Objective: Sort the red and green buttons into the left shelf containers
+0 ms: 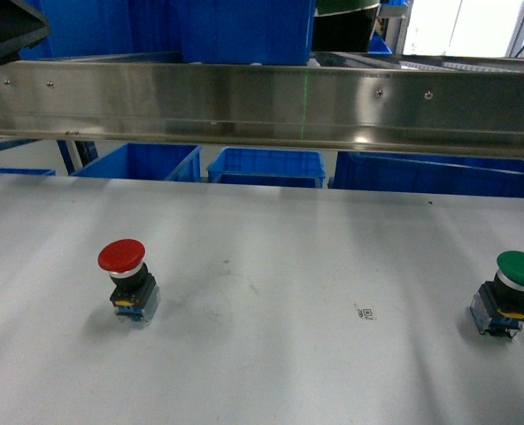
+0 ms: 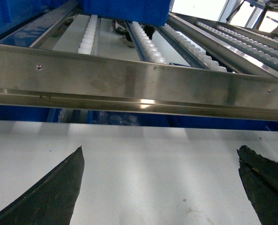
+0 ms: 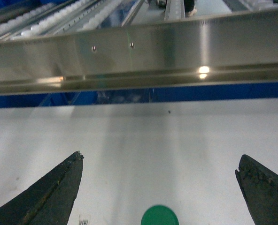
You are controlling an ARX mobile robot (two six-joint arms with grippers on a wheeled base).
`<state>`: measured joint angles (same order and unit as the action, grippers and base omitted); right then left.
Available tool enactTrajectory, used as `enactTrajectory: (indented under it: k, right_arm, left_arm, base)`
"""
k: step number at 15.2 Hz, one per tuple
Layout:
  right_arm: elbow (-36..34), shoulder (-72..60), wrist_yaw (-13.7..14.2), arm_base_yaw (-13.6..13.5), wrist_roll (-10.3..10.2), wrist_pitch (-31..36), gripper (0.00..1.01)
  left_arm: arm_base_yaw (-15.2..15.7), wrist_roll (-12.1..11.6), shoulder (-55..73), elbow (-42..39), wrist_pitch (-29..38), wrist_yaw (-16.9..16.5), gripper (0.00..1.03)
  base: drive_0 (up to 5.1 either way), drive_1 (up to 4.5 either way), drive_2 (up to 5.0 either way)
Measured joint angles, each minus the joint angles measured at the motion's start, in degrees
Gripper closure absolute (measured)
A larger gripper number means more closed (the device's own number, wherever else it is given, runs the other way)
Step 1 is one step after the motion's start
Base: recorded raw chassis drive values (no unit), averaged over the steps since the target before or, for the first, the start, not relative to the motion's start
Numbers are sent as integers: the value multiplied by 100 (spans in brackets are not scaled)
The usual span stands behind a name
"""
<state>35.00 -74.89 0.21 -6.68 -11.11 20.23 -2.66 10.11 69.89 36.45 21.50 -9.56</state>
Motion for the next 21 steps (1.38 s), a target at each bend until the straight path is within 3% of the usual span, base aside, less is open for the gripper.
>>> enactTrajectory:
  k: [2, 8, 11, 17, 21]
  right_arm:
    - [-776, -496, -72, 116, -46, -72, 3]
    - [-514, -1646, -223, 184, -98, 415, 3]
    - [-24, -2485, -111, 96, 184, 920, 3]
    - [313, -3423, 179, 13, 625, 1388, 4]
    - [378, -3560, 278, -170, 793, 1558, 50]
  left_arm:
    - [-4, 0, 39, 0, -46, -7, 5]
    - [-2, 0, 39, 0, -39, -7, 5]
    - [-4, 0, 39, 0, -42, -7, 5]
    - [-2, 0, 39, 0, -42, -7, 5]
    - [-2, 0, 39, 0, -39, -7, 5]
  base:
    - [0, 0, 0]
    - [0, 0, 0]
    - [0, 0, 0]
    - [0, 0, 0]
    - [0, 0, 0]
